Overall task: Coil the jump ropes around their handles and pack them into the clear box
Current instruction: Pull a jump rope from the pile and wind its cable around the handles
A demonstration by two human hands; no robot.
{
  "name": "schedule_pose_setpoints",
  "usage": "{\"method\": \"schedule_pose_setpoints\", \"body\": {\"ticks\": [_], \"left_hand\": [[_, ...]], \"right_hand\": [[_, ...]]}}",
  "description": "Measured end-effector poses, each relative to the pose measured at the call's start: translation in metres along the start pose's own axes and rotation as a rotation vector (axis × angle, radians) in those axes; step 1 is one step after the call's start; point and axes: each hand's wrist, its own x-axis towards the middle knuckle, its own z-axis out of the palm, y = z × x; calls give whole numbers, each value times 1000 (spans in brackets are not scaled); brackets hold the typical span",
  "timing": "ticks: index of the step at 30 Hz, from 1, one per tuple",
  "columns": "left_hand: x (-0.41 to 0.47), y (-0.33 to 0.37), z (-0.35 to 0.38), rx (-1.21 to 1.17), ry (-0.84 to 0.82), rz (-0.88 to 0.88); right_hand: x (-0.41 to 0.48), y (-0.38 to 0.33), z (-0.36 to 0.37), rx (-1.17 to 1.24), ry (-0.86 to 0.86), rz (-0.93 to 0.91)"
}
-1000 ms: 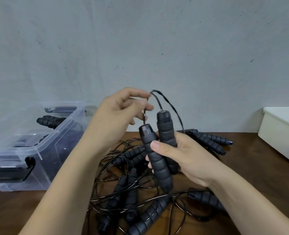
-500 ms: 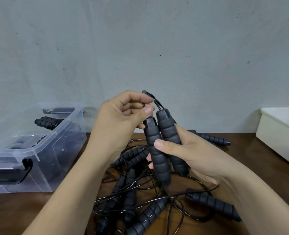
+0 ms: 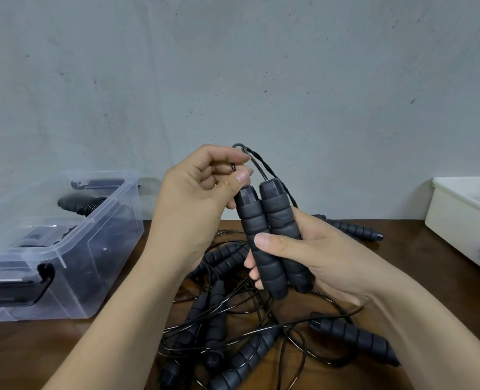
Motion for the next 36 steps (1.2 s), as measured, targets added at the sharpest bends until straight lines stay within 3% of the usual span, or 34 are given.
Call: {"method": "schedule_pose_setpoints", "body": {"ticks": [2,5,8,10,12,17,21,24,29,32,36], "left_hand": [[-1,1,1,103,-20,13],[-2,3,-2,507,-22,171],[-5,6,-2,712,-185,417],[-9,5,3,746,-329,471],[-13,3,5,777,-406,417],[-14,-3,6,882,-321,362],[-10,1,2,886,-50,277],[-2,8,-7,702,127,147],[6,14,-21,496,188,-27],[8,13,-26,394,187,-92],[6,10,-27,447,92,-109]], "right_hand": [[-1,-3,0,4,12,11],[-6,-12,-4,9,-19,64],[-12,-18,-9,-58,-104,135],[-16,-20,-11,-143,-193,166],[-18,-21,-13,-183,-248,176],[-17,-23,-11,-322,-224,158],[-12,-18,-3,-948,234,-202],[-2,-11,10,-1357,456,-575],[22,-9,19,-1409,545,-797],[25,-4,24,-1324,562,-783],[25,-1,15,-1271,505,-705]]}}
